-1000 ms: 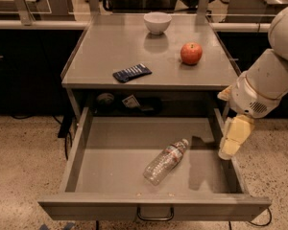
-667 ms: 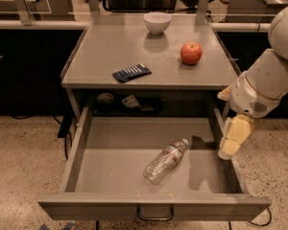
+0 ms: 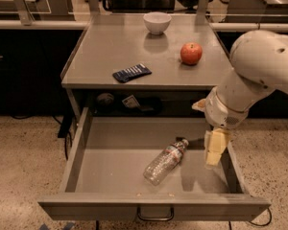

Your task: Pick water bottle from top drawer and place on counter

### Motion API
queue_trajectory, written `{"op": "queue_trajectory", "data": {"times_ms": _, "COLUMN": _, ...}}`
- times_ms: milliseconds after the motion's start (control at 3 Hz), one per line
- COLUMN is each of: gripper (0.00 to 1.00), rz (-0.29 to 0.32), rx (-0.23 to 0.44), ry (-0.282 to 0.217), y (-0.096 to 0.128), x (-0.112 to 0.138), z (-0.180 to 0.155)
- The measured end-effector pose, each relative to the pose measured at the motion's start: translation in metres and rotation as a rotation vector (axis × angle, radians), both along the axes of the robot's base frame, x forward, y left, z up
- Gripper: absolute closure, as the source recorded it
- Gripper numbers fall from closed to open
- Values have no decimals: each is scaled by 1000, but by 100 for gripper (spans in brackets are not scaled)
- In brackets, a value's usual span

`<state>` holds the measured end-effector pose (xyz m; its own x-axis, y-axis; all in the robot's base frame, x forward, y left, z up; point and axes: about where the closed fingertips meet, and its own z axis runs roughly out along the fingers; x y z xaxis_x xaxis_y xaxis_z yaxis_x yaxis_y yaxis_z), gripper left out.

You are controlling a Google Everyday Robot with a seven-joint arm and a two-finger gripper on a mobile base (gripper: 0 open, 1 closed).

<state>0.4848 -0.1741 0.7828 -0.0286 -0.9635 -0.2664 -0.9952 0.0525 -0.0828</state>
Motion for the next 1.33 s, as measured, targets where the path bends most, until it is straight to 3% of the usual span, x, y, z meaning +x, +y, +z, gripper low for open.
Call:
{"op": "queue_trajectory", "data": {"times_ms": 333, "gripper": 0, "rz": 72, "rx": -65, "ry": -64, "y": 21, "x": -5, "z": -44}}
{"op": "queue_trajectory", "data": {"times_ms": 667, "gripper": 0, "rz": 73, "rx": -66, "ry": -64, "y": 21, "x": -5, "z": -44}}
{"op": "queue_trajectory", "data": {"times_ms": 1000, "gripper": 0, "rz": 157, "rx": -83, "ry": -29, "y": 33, "x": -8, "z": -73}}
{"op": "queue_trajectory", "data": {"times_ms": 1333, "gripper": 0, "rz": 326, "rx": -72, "ry": 49, "y": 65, "x": -19, "z": -128}}
